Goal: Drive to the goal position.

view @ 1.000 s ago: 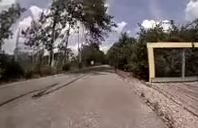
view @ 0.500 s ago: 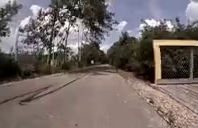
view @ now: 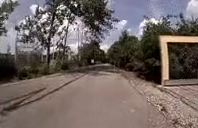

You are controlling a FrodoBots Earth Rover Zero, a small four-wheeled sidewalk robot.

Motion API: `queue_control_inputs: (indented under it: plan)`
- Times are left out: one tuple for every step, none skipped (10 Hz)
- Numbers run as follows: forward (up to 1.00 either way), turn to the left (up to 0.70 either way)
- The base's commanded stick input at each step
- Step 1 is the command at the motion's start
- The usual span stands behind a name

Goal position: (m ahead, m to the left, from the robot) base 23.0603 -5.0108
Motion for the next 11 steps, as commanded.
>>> queue_control_inputs:
  plan:
    - [0.70,0.00]
    - [0.70,-0.02]
    - [0.70,-0.29]
    - [0.70,-0.28]
    - [0.70,0.00]
    - [0.70,0.00]
    - [0.70,0.00]
    - [0.70,0.00]
    - [0.70,0.00]
    - [0.70,0.00]
    - [0.70,0.00]
